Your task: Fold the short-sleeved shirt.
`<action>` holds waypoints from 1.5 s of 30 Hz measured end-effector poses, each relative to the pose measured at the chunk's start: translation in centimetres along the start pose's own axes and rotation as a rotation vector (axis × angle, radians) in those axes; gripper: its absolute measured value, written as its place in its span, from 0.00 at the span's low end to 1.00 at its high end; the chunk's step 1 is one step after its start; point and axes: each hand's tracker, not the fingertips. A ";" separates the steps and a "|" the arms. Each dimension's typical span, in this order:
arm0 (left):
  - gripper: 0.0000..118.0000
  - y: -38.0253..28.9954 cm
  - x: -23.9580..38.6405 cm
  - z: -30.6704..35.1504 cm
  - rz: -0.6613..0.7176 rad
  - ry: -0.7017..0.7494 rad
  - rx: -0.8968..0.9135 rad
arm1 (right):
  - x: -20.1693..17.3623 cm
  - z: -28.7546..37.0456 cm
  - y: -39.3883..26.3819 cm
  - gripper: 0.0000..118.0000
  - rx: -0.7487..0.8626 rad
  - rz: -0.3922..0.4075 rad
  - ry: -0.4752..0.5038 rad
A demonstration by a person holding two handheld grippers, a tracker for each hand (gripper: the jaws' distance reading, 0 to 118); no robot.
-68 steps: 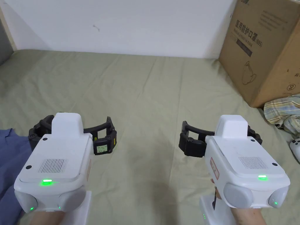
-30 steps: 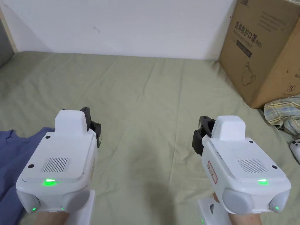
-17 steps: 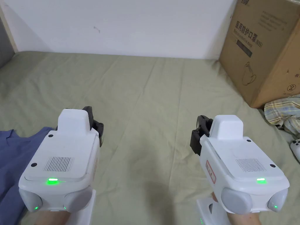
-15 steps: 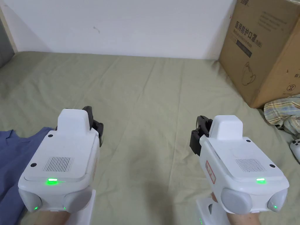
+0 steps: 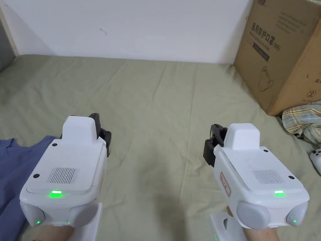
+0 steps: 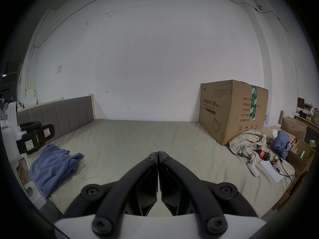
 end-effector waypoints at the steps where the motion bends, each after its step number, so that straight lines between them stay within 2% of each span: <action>1: 0.00 0.0 0.0 0.0 0.000 0.001 0.002 | 0.0 0.1 0.0 0.00 0.000 0.002 -0.001; 10: 0.00 0.1 -0.1 0.2 0.003 0.002 0.006 | -0.2 0.1 0.1 0.00 -0.001 0.012 0.005; 15: 0.00 0.1 -1.6 0.8 0.013 0.040 0.009 | -1.7 -0.4 0.8 0.00 0.011 0.031 0.047; 19: 0.00 -0.1 -4.7 2.1 0.021 0.126 0.008 | -4.4 -1.3 1.3 0.00 0.032 0.072 0.132; 25: 0.00 -0.3 -9.9 5.4 0.027 0.301 0.017 | -9.9 -2.4 1.9 0.00 0.049 0.074 0.295; 32: 0.00 -0.9 -15.1 9.0 0.055 0.469 0.012 | -16.4 -2.9 2.3 0.00 0.068 0.116 0.468; 38: 0.00 -1.8 -17.8 11.2 0.062 0.565 -0.012 | -20.4 -2.6 2.1 0.00 0.071 0.137 0.578; 45: 0.00 -2.4 -19.1 11.8 0.083 0.595 -0.029 | -22.7 -1.8 2.1 0.00 0.070 0.162 0.627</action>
